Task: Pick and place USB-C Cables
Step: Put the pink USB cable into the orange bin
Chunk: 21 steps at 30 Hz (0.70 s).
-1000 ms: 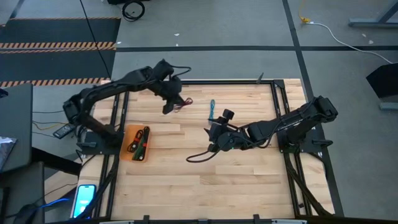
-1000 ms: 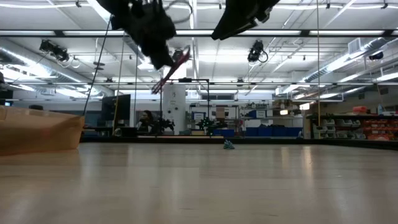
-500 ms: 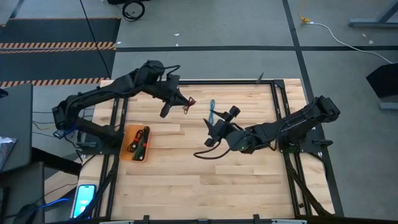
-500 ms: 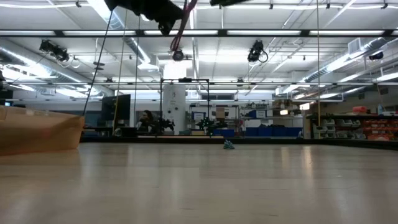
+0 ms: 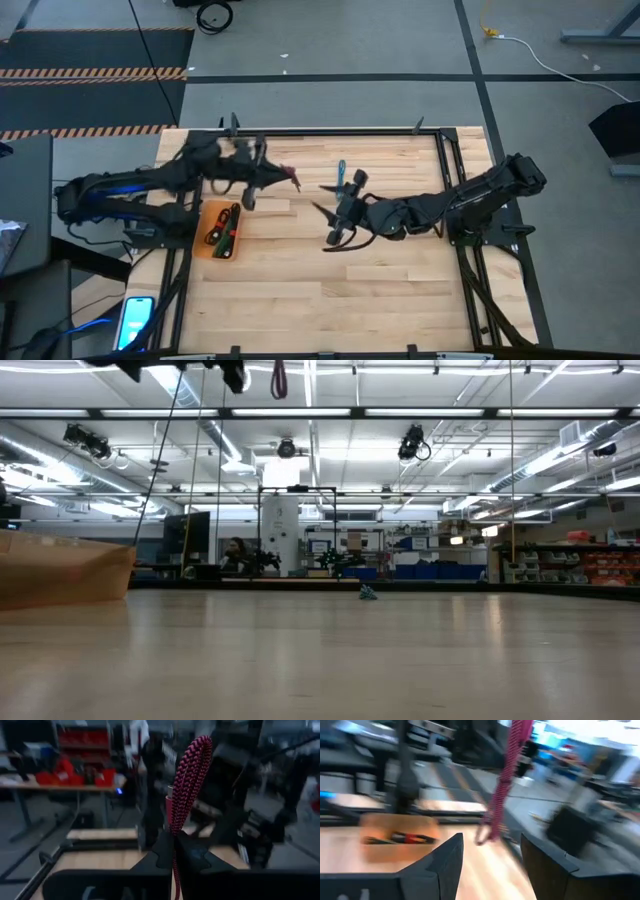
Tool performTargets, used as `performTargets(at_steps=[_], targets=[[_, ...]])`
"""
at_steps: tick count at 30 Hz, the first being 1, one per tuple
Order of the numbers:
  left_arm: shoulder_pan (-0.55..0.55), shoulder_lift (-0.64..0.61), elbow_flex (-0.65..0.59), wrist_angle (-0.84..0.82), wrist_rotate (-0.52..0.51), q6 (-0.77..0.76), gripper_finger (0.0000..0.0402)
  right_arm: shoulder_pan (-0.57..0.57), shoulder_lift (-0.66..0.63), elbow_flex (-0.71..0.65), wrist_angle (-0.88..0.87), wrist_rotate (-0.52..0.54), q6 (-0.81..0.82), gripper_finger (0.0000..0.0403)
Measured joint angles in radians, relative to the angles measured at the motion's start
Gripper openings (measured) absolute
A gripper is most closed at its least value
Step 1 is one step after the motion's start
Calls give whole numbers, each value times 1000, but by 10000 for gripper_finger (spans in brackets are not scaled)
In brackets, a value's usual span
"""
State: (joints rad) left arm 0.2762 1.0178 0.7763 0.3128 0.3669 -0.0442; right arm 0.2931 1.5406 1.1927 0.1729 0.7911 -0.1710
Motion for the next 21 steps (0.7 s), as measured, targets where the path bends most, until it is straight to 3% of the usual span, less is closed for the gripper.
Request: performTargets(at_steps=[3, 12, 21], targets=[[-63, -71, -74, 65, -90, -23, 13, -28, 0, 0, 17, -159, 37, 205], [-219, -102, -116, 89, -228, -13, 13, -111, 15, 0, 52, -373, 144, 205], [-262, -94, -117, 83, -278, 9, 13, -106, 61, 1, 175, -430, 107, 205]])
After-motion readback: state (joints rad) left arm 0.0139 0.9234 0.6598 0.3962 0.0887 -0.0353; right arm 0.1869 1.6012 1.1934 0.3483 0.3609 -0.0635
